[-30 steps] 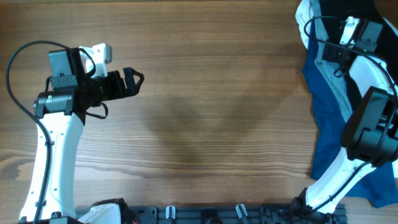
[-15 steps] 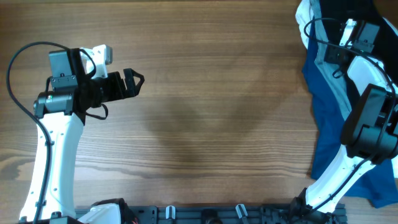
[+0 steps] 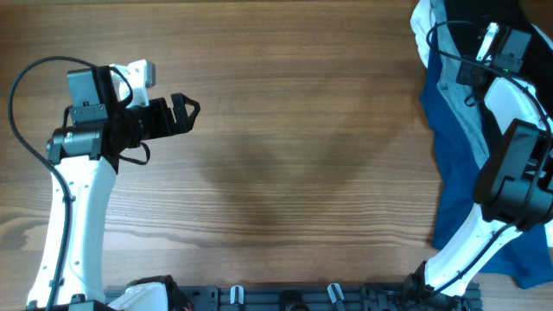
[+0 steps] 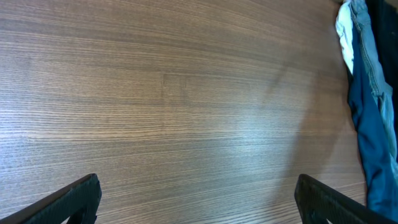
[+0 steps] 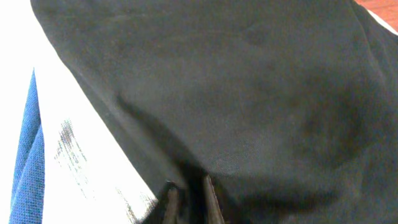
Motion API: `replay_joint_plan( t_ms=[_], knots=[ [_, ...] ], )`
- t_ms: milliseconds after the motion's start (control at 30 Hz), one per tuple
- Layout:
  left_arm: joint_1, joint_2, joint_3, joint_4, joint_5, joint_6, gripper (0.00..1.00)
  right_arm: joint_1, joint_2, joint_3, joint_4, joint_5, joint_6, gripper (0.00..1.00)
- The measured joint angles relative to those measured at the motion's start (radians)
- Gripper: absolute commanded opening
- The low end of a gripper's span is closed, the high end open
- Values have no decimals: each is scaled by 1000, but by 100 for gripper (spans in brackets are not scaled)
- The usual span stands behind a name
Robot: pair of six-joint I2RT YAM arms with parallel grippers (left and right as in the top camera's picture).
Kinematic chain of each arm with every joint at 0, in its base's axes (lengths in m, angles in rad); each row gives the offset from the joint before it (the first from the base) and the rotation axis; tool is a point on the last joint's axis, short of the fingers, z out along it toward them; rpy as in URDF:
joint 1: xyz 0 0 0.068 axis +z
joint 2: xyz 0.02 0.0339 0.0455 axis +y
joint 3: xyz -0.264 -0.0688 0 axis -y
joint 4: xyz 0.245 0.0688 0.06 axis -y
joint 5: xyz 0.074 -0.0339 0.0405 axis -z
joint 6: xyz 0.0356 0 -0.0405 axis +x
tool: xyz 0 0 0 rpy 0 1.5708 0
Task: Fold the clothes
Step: 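Lift the black shorts with the right gripper and drag them onto the table center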
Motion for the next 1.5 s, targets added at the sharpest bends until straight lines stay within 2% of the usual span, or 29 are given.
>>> replay_joint_plan(
  t_ms=[233, 400, 533, 667, 700, 800, 833, 900, 967, 1133, 1167, 1200, 1267, 1500],
  knots=[
    [0, 0, 0, 12, 0, 0, 100, 0, -30, 0, -60, -27, 24, 4],
    [0, 0, 0, 34, 0, -8, 100, 27, -160, 0, -94, -71, 25, 4],
    [0, 0, 0, 74, 0, -8, 100, 129, -306, 5, -126, -98, 28, 4],
    [10, 0, 0, 103, 0, -19, 100, 255, -360, 17, -162, -128, 32, 4],
    [18, 0, 0, 109, 1, -28, 100, 291, -360, 17, -170, -127, 39, 12],
    [40, 0, 0, 113, 0, -43, 100, 344, -348, 16, -180, -114, 66, 48],
    [43, 0, 0, 113, 0, -45, 100, 344, -346, 16, -181, -111, 74, 57],
    [48, 0, 0, 111, 0, -50, 100, 323, -343, 16, -190, -96, 82, 68],
    [47, 0, 0, 106, 0, -53, 100, 288, -340, 16, -207, -89, 101, 73],
    [47, 0, 0, 104, 0, -60, 100, 132, -315, 16, -259, -90, 135, 76],
    [47, 0, 0, 105, 0, -60, 100, 105, -300, 16, -263, -90, 143, 79],
    [47, 0, 0, 104, 0, -60, 100, 78, -277, 16, -264, -95, 150, 91],
    [47, 0, 0, 104, 0, -60, 100, 47, -231, 16, -262, -103, 159, 98],
    [47, 19, 0, 82, 0, -60, 100, 14, -55, 16, -160, -103, 208, 100]
  ],
)
